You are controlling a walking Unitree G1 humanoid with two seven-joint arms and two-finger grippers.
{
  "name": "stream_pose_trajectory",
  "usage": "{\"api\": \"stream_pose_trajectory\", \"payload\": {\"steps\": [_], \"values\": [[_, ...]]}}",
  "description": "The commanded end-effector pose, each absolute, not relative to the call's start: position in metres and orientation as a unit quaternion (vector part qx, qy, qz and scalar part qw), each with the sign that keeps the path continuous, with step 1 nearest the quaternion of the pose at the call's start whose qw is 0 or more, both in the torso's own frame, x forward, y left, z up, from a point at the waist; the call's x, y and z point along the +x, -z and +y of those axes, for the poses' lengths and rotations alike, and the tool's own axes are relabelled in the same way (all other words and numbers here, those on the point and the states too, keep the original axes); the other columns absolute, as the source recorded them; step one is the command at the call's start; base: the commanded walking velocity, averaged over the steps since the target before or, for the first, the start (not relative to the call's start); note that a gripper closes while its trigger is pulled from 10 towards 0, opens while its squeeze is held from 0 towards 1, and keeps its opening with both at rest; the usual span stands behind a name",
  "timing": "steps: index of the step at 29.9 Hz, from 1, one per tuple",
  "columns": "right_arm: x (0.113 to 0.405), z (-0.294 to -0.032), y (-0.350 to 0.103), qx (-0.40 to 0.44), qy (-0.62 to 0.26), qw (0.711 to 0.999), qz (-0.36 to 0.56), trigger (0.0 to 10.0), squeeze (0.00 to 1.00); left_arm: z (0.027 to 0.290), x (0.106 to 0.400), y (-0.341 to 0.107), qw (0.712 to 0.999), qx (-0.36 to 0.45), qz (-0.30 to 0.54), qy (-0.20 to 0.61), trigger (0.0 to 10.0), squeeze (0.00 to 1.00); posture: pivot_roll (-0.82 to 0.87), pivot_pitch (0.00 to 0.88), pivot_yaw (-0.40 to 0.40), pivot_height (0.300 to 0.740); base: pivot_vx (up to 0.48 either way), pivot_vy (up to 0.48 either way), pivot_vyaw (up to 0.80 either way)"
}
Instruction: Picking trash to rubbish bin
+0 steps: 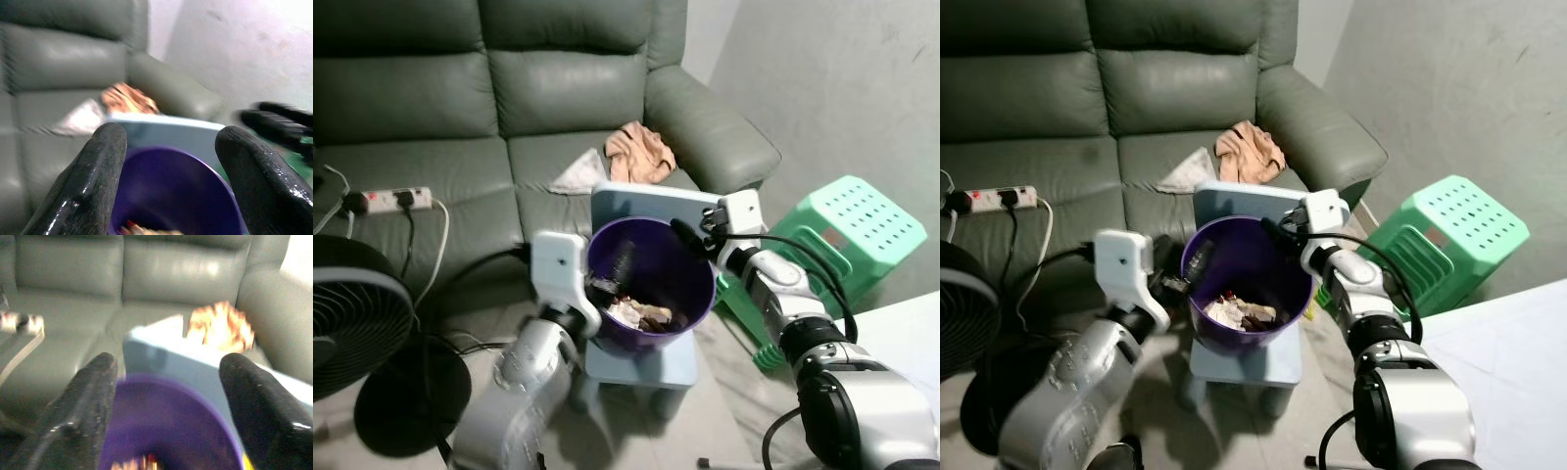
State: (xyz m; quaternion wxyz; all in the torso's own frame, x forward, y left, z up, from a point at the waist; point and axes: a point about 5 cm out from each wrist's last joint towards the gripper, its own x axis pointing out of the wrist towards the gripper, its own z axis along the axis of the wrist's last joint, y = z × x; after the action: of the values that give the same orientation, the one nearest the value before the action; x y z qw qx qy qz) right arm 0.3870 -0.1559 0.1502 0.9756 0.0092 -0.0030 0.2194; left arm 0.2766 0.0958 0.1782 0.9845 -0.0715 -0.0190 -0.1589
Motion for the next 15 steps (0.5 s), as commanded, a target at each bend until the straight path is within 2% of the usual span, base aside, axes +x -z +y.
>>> {"api": "stream_pose_trajectory", "payload": {"steps": [1, 10, 15], "values": [[0.386, -0.174, -0.159, 0.029, -0.193, 0.98, -0.043, 10.0, 1.0, 0.104, 0.29, -0.18, 0.986, -0.059, -0.029, 0.156, 10.0, 0.0, 0.09, 0.0, -0.121, 0.74, 0.0, 0.0, 0.0], [0.373, -0.194, -0.172, 0.047, -0.148, 0.98, -0.125, 10.0, 1.0, 0.138, 0.326, -0.185, 0.994, -0.037, -0.044, 0.093, 10.0, 0.0, 0.07, 0.0, -0.095, 0.74, 0.0, 0.0, 0.0], [0.358, -0.198, -0.168, 0.033, -0.125, 0.98, -0.15, 10.0, 1.0, 0.143, 0.332, -0.179, 0.995, -0.039, -0.044, 0.085, 10.0, 0.0, 0.07, 0.0, -0.096, 0.74, 0.0, 0.0, 0.0]]}}
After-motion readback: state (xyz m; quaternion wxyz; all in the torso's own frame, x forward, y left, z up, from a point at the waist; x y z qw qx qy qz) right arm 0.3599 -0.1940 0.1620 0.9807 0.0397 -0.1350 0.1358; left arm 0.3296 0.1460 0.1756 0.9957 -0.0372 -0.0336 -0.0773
